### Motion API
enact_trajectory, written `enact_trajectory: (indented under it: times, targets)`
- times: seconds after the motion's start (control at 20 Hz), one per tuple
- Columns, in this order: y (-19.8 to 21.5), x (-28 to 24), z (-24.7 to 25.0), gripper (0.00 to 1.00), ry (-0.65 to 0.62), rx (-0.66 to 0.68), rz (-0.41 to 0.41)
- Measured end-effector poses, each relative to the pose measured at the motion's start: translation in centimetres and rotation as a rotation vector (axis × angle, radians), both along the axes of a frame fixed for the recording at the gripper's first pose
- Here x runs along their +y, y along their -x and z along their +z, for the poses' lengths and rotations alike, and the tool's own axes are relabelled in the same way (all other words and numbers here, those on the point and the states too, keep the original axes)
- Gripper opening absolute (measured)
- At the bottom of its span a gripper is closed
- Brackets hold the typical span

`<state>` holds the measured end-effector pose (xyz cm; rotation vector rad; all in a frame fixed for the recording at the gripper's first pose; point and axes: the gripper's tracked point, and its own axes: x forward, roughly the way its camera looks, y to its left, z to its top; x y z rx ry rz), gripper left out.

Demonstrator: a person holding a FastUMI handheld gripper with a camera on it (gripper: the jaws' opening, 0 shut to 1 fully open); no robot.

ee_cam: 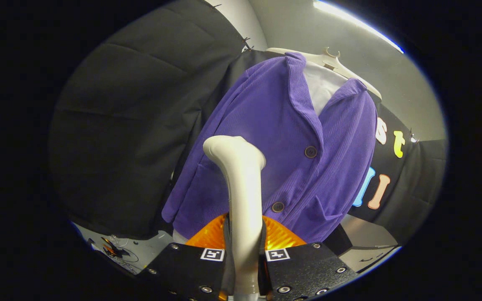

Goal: Iron the clothes twice with a garment steamer, once on the left side and once on the right side.

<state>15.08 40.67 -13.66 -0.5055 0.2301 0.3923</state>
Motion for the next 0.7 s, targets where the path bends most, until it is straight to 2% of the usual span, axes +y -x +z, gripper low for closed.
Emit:
enact_trajectory:
  times: [0.4, 0.7]
  targets:
    - [1.6, -1.8, -4.1, 0.21, 0.037, 0.048, -0.009]
    - [3.7, -3.0, -10.0, 0.22, 0.069, 0.171, -0.001]
